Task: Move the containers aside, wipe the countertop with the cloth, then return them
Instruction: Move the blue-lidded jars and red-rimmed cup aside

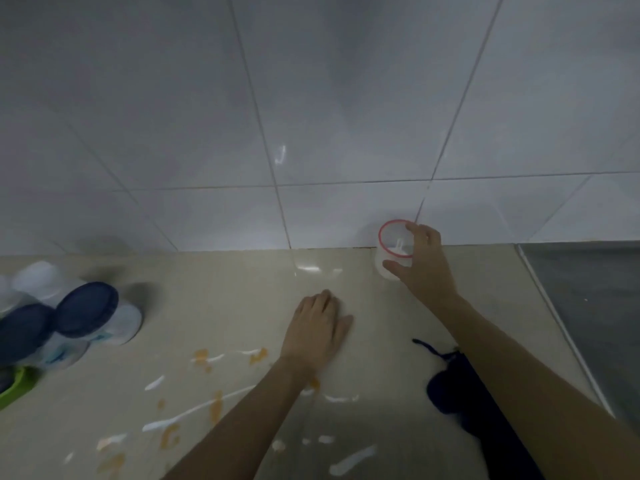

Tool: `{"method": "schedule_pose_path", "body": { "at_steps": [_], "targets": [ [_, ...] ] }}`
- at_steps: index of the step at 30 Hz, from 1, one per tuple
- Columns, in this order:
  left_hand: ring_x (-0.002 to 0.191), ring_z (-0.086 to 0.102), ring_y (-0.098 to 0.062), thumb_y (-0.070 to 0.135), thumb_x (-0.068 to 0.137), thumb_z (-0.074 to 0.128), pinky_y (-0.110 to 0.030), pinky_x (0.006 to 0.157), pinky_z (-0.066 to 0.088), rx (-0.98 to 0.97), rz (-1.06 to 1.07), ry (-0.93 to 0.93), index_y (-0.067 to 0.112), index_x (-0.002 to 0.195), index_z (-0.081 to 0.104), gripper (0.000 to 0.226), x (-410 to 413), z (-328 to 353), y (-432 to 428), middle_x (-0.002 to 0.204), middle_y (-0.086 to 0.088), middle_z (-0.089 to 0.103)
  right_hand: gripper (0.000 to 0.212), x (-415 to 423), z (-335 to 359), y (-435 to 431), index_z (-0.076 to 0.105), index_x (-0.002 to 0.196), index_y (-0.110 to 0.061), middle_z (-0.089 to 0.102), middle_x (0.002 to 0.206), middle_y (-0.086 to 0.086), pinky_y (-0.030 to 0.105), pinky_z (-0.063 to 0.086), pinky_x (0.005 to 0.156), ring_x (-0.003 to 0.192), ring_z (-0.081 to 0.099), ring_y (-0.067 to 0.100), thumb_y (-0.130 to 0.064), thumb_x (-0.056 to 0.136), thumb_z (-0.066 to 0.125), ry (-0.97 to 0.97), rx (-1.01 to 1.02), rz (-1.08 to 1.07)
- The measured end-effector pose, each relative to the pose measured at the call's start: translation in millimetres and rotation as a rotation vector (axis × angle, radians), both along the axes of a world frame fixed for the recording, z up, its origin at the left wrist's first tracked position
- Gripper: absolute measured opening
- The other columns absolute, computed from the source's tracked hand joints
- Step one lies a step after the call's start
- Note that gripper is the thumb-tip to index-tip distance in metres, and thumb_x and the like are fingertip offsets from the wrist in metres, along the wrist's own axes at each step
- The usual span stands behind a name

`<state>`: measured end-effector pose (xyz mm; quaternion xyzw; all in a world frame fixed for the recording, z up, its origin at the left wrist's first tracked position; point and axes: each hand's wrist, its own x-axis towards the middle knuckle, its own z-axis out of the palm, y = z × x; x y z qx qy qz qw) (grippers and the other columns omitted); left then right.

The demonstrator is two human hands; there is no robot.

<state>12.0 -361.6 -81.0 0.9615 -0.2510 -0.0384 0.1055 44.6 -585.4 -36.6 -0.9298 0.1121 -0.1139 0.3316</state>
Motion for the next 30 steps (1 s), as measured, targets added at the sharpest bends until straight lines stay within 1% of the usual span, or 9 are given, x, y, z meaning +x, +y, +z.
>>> {"method": "schedule_pose_path", "body": {
  "at_steps": [2, 4, 7, 10, 12, 18, 23, 26, 30],
  "targets": [
    [0.105, 0.051, -0.029, 0.047, 0.096, 0.029, -0.036, 0.099, 0.040, -0.001, -0.011, -0.024, 0.012, 0.113, 0.058, 0.048, 2, 0, 0, 0.122, -0.008, 0.057, 0.077, 0, -2, 0, 0.044, 0.132, -0.008, 0.039, 0.133, 0.017, 0.031, 0.043, 0.086, 0.110, 0.055, 0.033, -0.020, 0.067, 0.081, -0.042, 0.003, -0.013],
    [0.102, 0.051, -0.029, 0.048, 0.096, 0.027, -0.036, 0.098, 0.038, -0.002, -0.027, -0.010, 0.013, 0.109, 0.058, 0.049, 5, 2, 1, 0.118, -0.008, 0.058, 0.075, -3, -1, 4, 0.046, 0.130, -0.009, 0.042, 0.131, 0.015, 0.029, 0.042, 0.083, 0.107, 0.056, 0.032, -0.021, 0.066, 0.082, -0.062, -0.013, 0.004],
    [0.108, 0.053, -0.033, 0.048, 0.093, 0.025, -0.034, 0.101, 0.029, -0.030, -0.049, 0.009, 0.009, 0.114, 0.058, 0.056, 7, 7, 11, 0.123, -0.013, 0.058, 0.074, -12, 3, 22, 0.048, 0.128, -0.009, 0.045, 0.129, 0.014, 0.026, 0.041, 0.085, 0.109, 0.055, 0.030, -0.022, 0.064, 0.082, -0.091, -0.040, 0.066],
    [0.120, 0.050, -0.031, 0.046, 0.092, 0.024, -0.035, 0.108, 0.030, -0.045, -0.021, 0.060, 0.007, 0.124, 0.054, 0.059, 5, 12, 40, 0.134, -0.014, 0.053, 0.074, -23, 11, 47, 0.049, 0.128, -0.006, 0.046, 0.128, 0.014, 0.020, 0.037, 0.086, 0.112, 0.054, 0.028, -0.022, 0.064, 0.083, -0.094, -0.051, 0.132],
    [0.123, 0.049, -0.030, 0.046, 0.091, 0.022, -0.034, 0.108, 0.030, -0.048, 0.030, 0.085, 0.006, 0.125, 0.053, 0.061, -4, 16, 70, 0.136, -0.014, 0.052, 0.075, -34, 17, 70, 0.049, 0.129, -0.006, 0.046, 0.129, 0.014, 0.019, 0.036, 0.088, 0.113, 0.054, 0.027, -0.022, 0.064, 0.083, -0.082, -0.051, 0.187],
    [0.123, 0.049, -0.031, 0.047, 0.084, 0.019, -0.035, 0.106, 0.031, -0.062, 0.171, 0.119, 0.005, 0.124, 0.055, 0.068, -50, 32, 180, 0.133, -0.015, 0.054, 0.075, -64, 33, 157, 0.048, 0.130, -0.009, 0.044, 0.132, 0.012, 0.025, 0.040, 0.092, 0.116, 0.053, 0.026, -0.021, 0.065, 0.082, -0.044, -0.011, 0.321],
    [0.120, 0.049, -0.032, 0.032, 0.088, 0.041, -0.036, 0.106, 0.034, -0.025, 0.321, 0.150, 0.006, 0.126, 0.054, 0.048, -93, 44, 274, 0.134, -0.015, 0.052, 0.075, -83, 39, 251, 0.047, 0.130, -0.014, 0.042, 0.135, 0.008, 0.025, 0.040, 0.095, 0.118, 0.051, 0.023, -0.024, 0.065, 0.082, -0.024, 0.027, 0.482],
    [0.114, 0.052, -0.033, 0.045, 0.080, 0.027, -0.036, 0.101, 0.038, -0.025, 0.381, 0.131, 0.005, 0.118, 0.057, 0.063, -114, 46, 323, 0.126, -0.015, 0.056, 0.076, -87, 40, 309, 0.047, 0.130, -0.017, 0.041, 0.136, 0.006, 0.028, 0.042, 0.095, 0.118, 0.051, 0.022, -0.025, 0.064, 0.082, -0.016, 0.040, 0.548],
    [0.114, 0.053, -0.031, 0.048, 0.085, 0.028, -0.035, 0.102, 0.039, -0.017, 0.411, 0.111, 0.007, 0.118, 0.057, 0.060, -132, 39, 377, 0.127, -0.013, 0.057, 0.078, -90, 35, 379, 0.045, 0.131, -0.013, 0.040, 0.134, 0.007, 0.017, 0.035, 0.094, 0.119, 0.049, 0.022, -0.020, 0.063, 0.083, -0.014, 0.100, 0.624]
  ]
}}
